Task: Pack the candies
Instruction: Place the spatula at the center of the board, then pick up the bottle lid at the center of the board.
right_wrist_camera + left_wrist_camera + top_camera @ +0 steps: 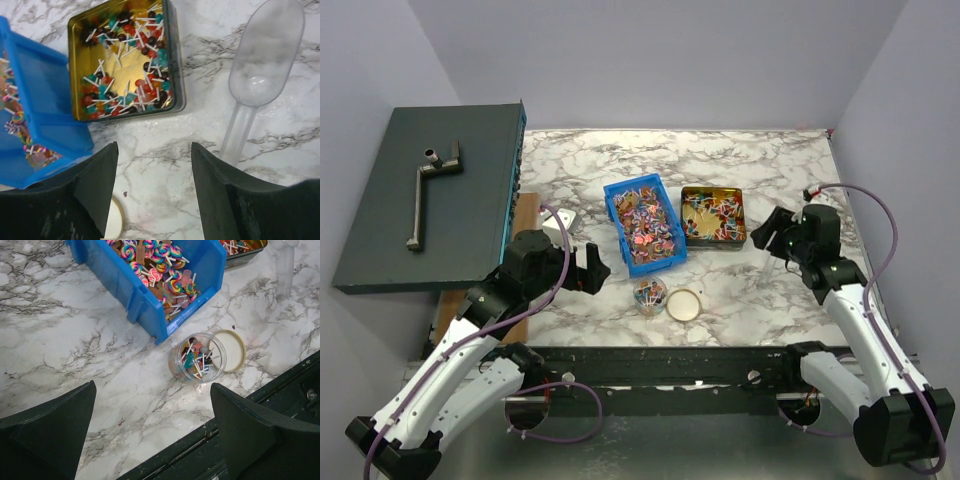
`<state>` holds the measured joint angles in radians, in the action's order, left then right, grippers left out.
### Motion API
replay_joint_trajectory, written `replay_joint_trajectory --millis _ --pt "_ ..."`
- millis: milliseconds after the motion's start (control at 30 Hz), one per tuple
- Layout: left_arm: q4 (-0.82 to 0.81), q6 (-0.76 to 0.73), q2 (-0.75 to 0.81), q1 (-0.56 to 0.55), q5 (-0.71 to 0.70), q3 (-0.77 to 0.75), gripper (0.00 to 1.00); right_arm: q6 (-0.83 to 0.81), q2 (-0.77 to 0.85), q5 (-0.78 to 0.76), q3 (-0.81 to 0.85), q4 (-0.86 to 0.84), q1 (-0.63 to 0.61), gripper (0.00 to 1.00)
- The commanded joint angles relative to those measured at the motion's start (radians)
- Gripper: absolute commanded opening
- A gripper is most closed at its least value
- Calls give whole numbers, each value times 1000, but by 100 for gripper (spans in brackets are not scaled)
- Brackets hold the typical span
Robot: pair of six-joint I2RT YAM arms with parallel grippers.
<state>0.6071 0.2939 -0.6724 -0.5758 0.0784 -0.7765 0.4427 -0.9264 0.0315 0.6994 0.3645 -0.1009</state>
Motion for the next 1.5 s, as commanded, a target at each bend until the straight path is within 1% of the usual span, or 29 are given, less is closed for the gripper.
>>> replay_joint_trajectory --millis 0,100,233,400,533,900,1033,1200,1300,1467 --pt "-18 -9 -4 6 12 -3 99 40 62 44 -39 49 -49 63" --pt "-18 -10 -10 7 9 -3 99 66 83 42 -63 56 -89 63" --pt "-18 -11 -15 8 2 -4 99 97 99 -3 -77 64 -161 63" --pt "-19 -10 -13 7 -14 -2 99 126 96 -27 -86 74 -216 63" --pt "-17 -9 -9 8 -19 0 99 151 96 -75 -95 74 -271 63" --pt "-15 0 21 7 -8 0 99 264 62 -297 -99 122 -551 63" --pt "-15 0 33 7 4 3 99 294 3 -363 -96 124 -650 63" --pt "-15 1 49 7 7 6 99 330 -127 -451 -68 130 -777 59" --pt "-15 1 50 8 11 5 99 335 -202 -466 -49 113 -814 55" --pt "-15 -1 59 7 10 5 99 320 -285 -464 -18 97 -829 48"
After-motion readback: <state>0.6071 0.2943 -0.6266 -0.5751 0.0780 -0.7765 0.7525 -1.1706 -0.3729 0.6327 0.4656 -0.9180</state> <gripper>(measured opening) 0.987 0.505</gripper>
